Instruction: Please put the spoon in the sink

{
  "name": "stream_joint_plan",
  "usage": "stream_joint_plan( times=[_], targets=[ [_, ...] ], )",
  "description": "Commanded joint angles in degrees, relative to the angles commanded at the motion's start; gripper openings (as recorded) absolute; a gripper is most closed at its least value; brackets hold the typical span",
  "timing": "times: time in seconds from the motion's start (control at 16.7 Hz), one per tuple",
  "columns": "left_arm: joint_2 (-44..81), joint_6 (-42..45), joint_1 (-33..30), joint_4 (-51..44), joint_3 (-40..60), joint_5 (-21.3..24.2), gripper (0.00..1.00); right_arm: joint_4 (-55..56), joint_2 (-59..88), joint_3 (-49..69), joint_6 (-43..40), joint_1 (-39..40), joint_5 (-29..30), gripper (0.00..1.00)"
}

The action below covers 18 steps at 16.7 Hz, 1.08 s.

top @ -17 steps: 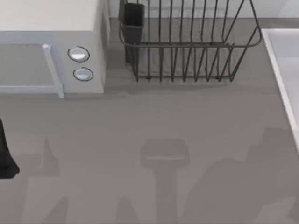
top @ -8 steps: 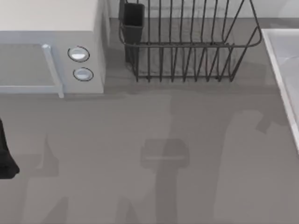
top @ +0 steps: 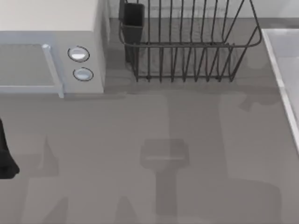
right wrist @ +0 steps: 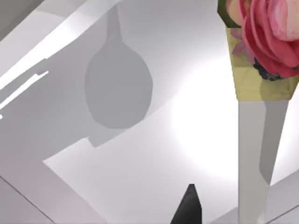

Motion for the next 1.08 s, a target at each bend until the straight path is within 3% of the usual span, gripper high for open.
stream_joint_plan(
  times=[0.48,1.08],
  targets=[
    [0.0,0.0,0.0,0.0,0.0,0.0,1.00,0.6,0.3,0.0,0.5,0.0,0.0,0.00],
    [0.0,0.0,0.0,0.0,0.0,0.0,1.00,16.4,-6.5,-23.2,0.3,0.2,-0.1,0.00]
  ],
)
